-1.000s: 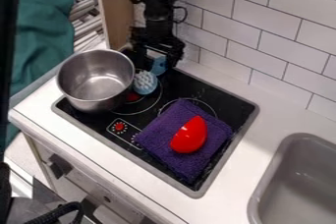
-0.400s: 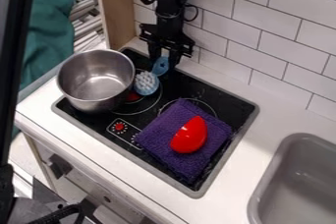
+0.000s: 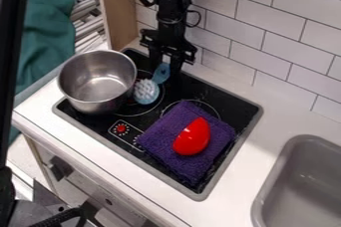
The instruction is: Move the blue brush to the upper right corner of the stove
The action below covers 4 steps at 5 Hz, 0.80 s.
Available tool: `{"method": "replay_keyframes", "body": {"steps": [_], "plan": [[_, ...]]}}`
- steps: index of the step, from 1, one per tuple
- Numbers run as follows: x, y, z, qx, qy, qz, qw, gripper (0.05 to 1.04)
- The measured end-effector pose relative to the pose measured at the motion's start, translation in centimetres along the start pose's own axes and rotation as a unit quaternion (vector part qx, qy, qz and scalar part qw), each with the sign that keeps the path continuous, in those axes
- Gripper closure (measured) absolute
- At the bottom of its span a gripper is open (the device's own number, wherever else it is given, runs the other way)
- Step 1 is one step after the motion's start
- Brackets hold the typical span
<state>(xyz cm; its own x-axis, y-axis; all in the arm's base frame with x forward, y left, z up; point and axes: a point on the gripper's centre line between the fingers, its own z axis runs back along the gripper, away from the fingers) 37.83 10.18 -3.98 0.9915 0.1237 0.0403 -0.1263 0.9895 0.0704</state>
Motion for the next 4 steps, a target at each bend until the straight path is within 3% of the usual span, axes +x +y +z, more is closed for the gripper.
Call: {"method": "replay_keyframes", "body": {"steps": [1, 2, 4], "plan": [[-0.6, -1.2, 2.2, 0.007, -0.009, -0.007, 0.9999, 0.617], [-0.1, -3.9, 5.8, 0.001, -0.049, -0.023, 0.9985, 0.617], [0.4, -11.1, 8.2, -0.001, -0.068, -0.084, 0.9941, 0.617]]}}
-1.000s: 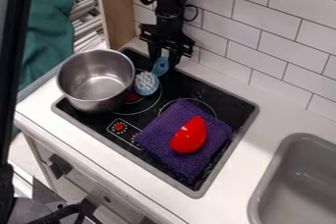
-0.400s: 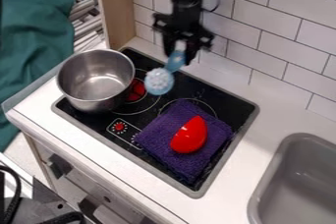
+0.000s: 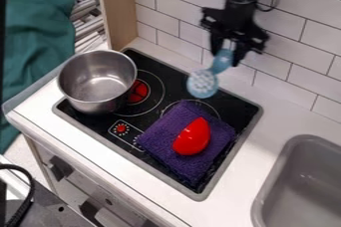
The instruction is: Move the blue brush to the upper right corner of the stove
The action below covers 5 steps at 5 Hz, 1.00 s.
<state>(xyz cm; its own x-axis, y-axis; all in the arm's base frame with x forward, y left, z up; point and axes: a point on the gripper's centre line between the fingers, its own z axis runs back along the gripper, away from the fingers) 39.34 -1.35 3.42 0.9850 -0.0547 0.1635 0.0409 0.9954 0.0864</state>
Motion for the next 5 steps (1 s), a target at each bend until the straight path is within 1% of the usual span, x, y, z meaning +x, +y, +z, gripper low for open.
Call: {"method": "replay_keyframes", "body": {"steps": [1, 2, 3, 4, 5], "plan": [[1.2, -2.5, -0.8, -0.001, 0.003, -0.015, 0.9999, 0.617], [0.5, -2.8, -1.8, 0.004, -0.003, 0.002, 1.0000, 0.617], [-0.4, -2.9, -1.6, -0.002, -0.019, 0.023, 0.9995, 0.617], [-0.3, -2.6, -1.9, -0.034, -0.032, 0.037, 0.9982, 0.570], [-0.5, -2.4, -2.0, -0.040, -0.029, 0.045, 0.9978, 0.238]]}}
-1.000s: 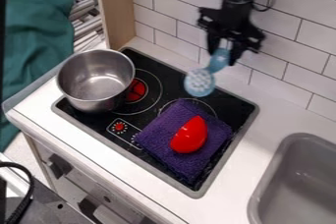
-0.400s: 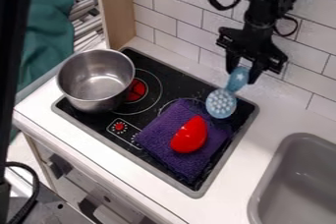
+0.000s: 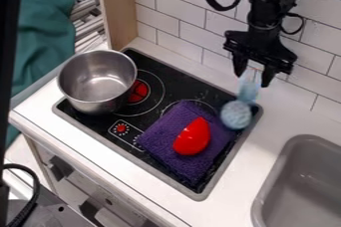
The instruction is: Move the blue brush to the upper right corner of the stove
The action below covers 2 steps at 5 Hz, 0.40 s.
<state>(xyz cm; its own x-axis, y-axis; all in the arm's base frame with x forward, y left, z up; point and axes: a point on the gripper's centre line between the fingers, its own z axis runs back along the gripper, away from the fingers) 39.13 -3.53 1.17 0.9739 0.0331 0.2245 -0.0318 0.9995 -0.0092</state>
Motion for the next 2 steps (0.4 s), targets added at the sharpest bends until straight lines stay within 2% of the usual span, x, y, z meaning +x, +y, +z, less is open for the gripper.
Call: {"method": "replay_keyframes", "body": {"steps": [1, 2], "plan": [[-0.07, -0.22, -0.07, -0.007, -0.001, -0.002, 1.0000, 0.067], [-0.40, -0.04, 0.01, -0.001, 0.013, 0.013, 0.9998, 0.073]]}}
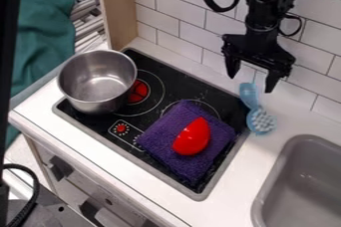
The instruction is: Move the blue brush to the upper right corner of the stove
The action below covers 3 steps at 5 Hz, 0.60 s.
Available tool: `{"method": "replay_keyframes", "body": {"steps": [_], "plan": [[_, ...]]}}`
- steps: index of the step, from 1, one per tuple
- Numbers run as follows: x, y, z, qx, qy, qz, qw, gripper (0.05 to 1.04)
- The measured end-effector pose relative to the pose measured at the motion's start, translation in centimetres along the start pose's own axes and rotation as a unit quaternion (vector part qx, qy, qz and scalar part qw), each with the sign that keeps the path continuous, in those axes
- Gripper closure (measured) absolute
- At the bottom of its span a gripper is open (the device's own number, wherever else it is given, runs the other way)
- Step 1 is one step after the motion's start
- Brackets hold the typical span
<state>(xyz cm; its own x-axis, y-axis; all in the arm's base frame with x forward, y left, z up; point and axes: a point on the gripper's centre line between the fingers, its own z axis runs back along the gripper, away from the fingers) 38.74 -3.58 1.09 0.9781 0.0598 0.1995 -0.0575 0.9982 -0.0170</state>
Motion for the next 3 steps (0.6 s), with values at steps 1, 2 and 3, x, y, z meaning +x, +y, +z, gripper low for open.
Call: {"method": "replay_keyframes", "body": {"steps": [1, 2, 3], "plan": [[0.1, 0.2, 0.2, 0.008, 0.005, 0.018, 0.9998, 0.075], [-0.2, -0.1, 0.3, -0.005, 0.016, 0.011, 0.9998, 0.075], [-2.9, 3.8, 5.1, -0.009, 0.027, 0.013, 0.9995, 0.075]]}}
